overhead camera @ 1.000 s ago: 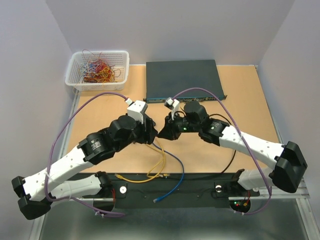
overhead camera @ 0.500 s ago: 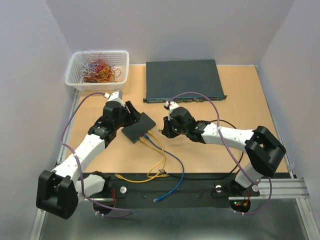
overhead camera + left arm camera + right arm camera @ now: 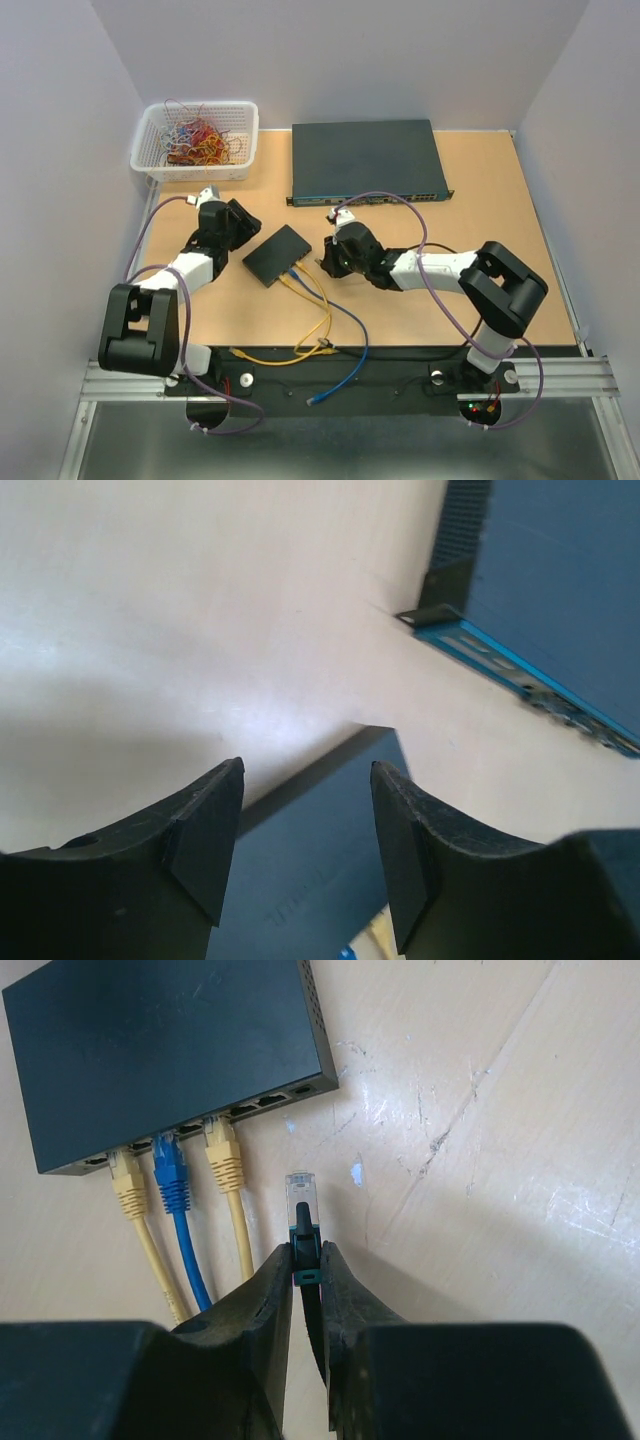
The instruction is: Insert the plug into the switch port
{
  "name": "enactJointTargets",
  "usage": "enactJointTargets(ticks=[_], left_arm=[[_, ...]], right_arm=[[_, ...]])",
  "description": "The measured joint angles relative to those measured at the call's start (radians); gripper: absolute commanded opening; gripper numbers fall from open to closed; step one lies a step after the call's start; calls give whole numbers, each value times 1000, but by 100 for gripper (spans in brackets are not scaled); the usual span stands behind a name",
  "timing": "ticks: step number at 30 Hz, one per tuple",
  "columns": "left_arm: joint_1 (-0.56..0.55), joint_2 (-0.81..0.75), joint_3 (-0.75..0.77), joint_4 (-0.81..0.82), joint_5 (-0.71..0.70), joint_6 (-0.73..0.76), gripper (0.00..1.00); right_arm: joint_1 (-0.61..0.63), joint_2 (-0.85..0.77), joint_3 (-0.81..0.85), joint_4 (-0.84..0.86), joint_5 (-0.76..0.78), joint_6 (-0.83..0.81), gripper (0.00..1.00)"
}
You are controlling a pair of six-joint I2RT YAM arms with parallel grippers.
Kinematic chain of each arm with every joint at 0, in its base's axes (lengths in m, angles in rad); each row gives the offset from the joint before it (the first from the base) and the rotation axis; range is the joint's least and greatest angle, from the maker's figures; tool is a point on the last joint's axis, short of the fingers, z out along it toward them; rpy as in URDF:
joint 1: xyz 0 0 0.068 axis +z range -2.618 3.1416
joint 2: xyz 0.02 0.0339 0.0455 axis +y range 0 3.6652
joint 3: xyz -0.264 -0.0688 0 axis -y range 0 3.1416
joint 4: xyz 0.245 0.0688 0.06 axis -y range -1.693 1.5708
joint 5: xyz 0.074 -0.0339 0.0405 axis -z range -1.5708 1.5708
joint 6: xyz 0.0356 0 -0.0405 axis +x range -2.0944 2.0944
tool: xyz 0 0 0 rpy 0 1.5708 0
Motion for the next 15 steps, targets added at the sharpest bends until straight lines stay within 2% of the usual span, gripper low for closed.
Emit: enactJointTargets(ticks=[7,15], left_arm=[[35,130,-26,73,87,-26,66],[41,156,-95,172,179,-49,65]], right_arm=[[0,21,-27,83,2,8,1],[0,37,-55,152,22,6,1]])
